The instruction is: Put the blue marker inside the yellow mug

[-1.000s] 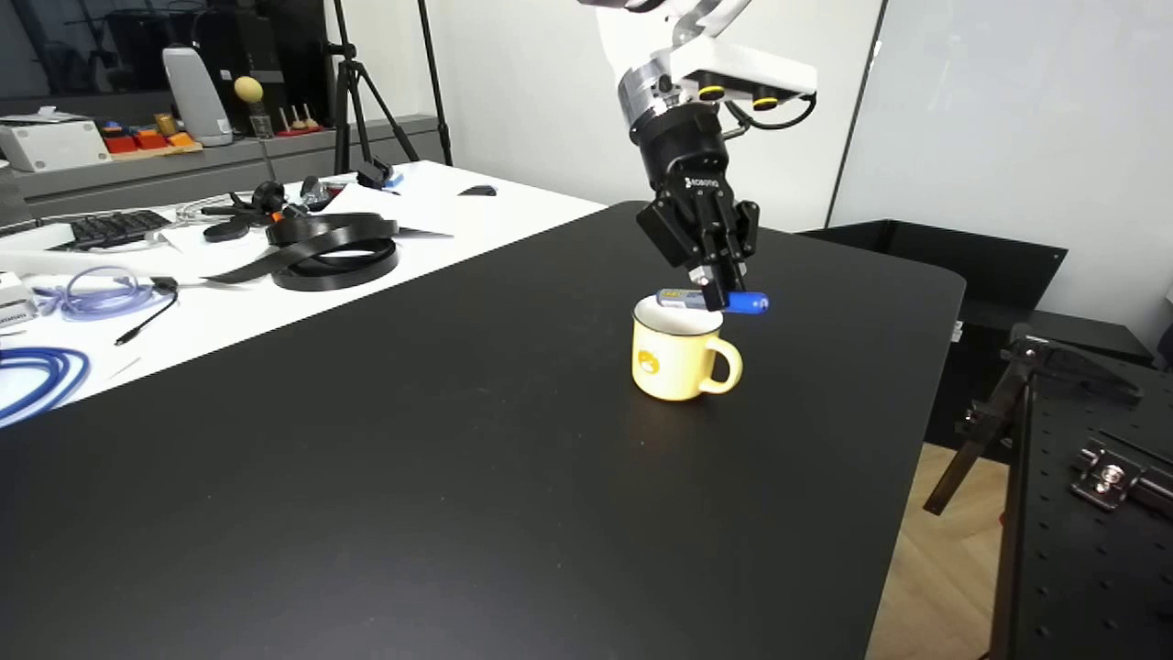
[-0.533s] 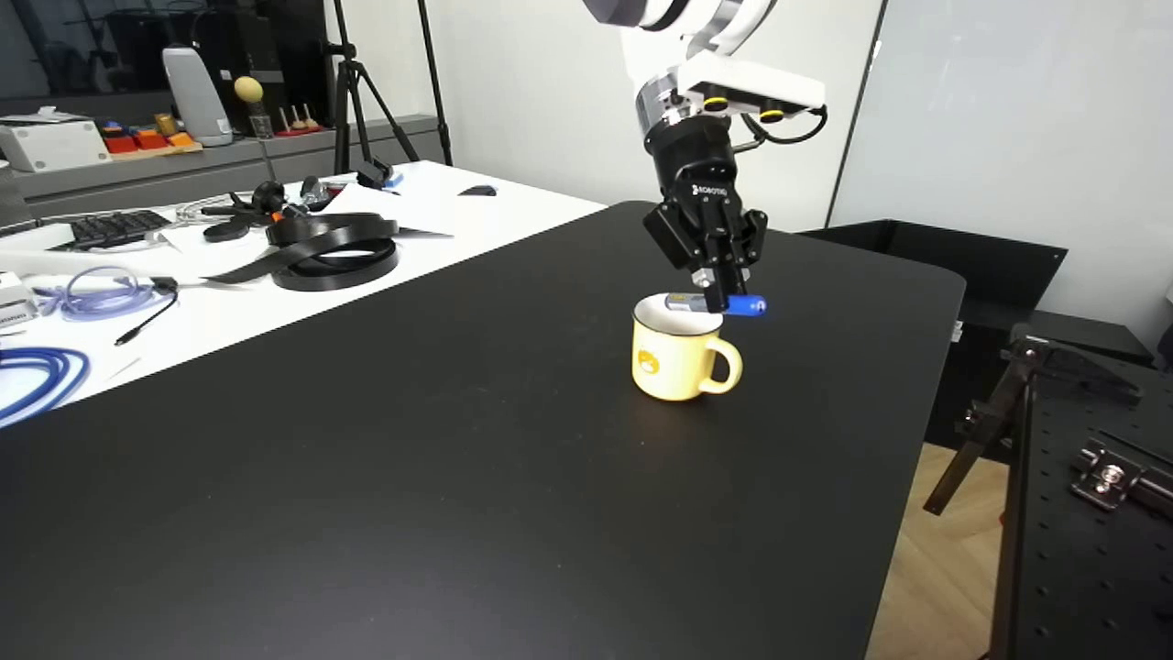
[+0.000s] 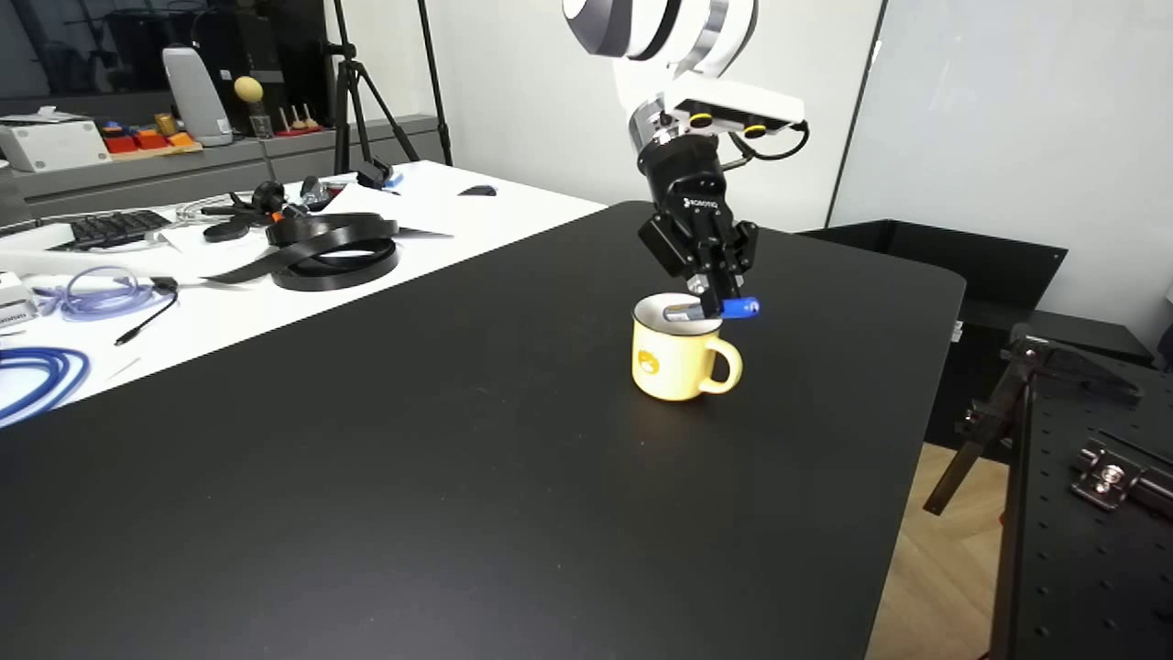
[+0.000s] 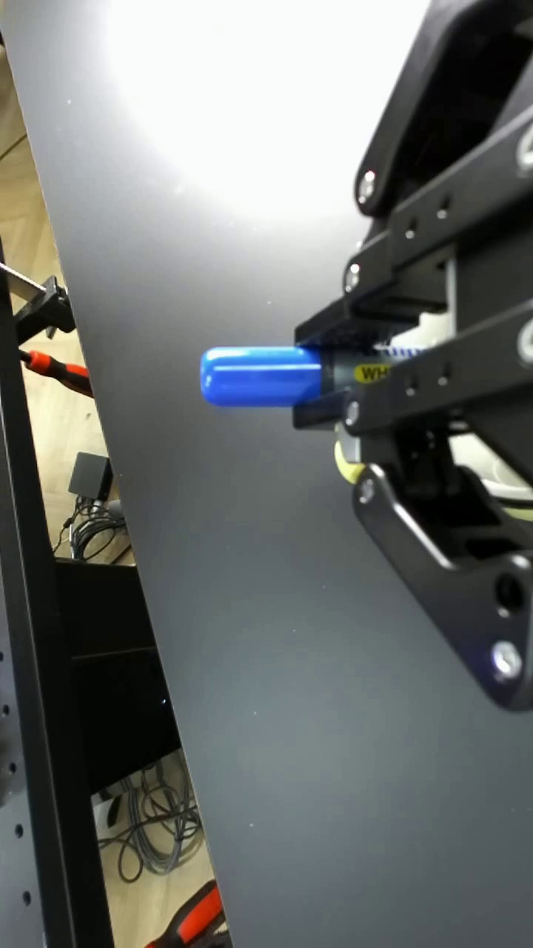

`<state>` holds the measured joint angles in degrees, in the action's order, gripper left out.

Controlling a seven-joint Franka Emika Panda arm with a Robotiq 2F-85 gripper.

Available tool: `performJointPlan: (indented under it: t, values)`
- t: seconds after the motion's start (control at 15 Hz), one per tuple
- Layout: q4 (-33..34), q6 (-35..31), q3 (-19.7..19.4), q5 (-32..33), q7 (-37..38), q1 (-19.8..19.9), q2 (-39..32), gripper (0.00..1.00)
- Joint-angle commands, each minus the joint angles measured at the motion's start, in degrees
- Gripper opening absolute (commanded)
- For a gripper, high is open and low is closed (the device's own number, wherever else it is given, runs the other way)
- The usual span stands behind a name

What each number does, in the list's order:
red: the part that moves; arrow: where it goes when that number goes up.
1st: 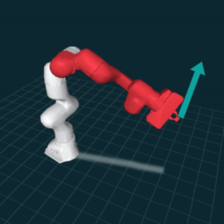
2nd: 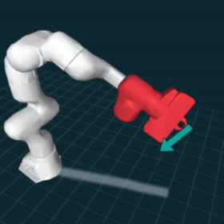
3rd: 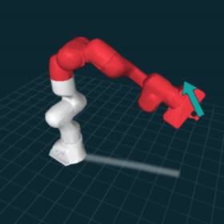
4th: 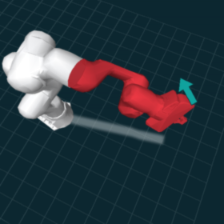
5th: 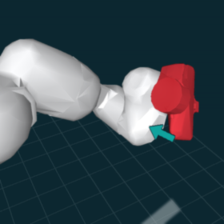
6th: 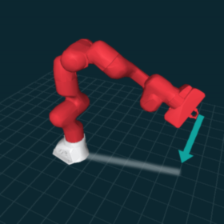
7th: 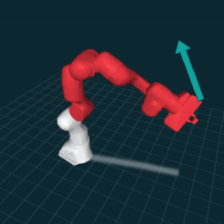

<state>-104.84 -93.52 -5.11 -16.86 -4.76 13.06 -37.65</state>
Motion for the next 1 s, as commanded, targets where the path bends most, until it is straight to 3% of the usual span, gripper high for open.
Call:
performJointPlan:
  t: [0.0,0.07,0.13,0.2,0.33,0.6,0.8,0.93]
  values:
    - [6.9,4.3,0.1,0.5,0.2,0.5,-4.0,0.05]
    - [7.9,4.7,0.1,0.4,-0.1,0.6,-4.7,0.05]
    - [8.8,4.8,0.1,0.4,-0.2,0.7,-5.2,0.23]
    - [9.7,5.0,0.1,0.3,-0.3,0.7,-5.7,0.47]
    - [11.1,5.0,0.1,0.1,-0.2,0.7,-6.5,0.5]
    - [12.0,3.4,0.3,0.7,-0.4,0.2,-6.4,0.77]
    - [8.5,-2.4,-0.6,5.5,-0.6,-2.6,-2.6,0.97]
    - [5.9,-6.8,-0.6,8.9,0.0,-4.3,0.3,1.0]
